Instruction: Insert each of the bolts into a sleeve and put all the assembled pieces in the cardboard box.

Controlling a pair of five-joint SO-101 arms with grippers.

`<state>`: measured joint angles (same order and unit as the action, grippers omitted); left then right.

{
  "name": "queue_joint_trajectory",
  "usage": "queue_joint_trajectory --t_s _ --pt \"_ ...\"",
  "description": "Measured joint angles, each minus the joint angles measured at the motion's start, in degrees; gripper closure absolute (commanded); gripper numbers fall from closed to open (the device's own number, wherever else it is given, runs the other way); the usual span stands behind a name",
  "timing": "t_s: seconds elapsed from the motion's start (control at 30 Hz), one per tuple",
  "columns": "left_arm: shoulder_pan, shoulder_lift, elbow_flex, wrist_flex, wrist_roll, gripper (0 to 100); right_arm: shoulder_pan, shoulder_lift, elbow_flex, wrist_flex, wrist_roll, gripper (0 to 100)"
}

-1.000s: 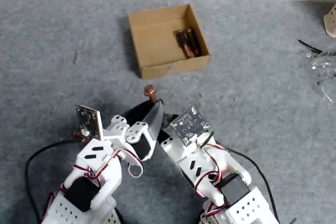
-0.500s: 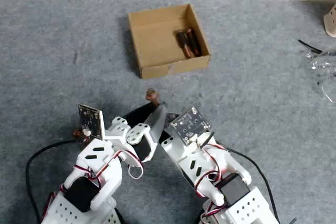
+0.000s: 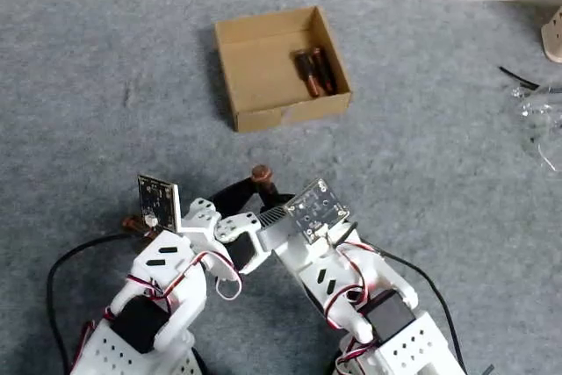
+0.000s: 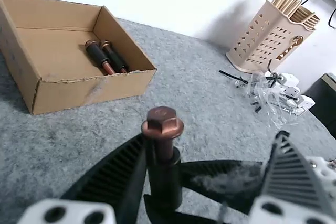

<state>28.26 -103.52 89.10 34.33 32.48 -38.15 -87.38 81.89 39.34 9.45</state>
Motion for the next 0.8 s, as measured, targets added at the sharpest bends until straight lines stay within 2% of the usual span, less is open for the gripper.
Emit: queue_joint_trajectory --t_s 0.27,0.5,0.67,0.8 --pt "-0.88 0.00 0.00 0.00 -0.18 68 2.11 0.00 0.00 0.00 0.09 99.5" --pt "-4.22 -0.09 0.00 0.00 -0.18 68 7.56 0.09 0.09 0.09 0.09 99.5" --pt "-4.31 -0.09 0.00 0.00 -0.18 68 8.09 0.09 0.35 0.09 0.09 99.5" --pt "-7.91 -0.09 0.00 0.00 -0.26 68 8.18 0.09 0.35 0.09 0.09 99.5"
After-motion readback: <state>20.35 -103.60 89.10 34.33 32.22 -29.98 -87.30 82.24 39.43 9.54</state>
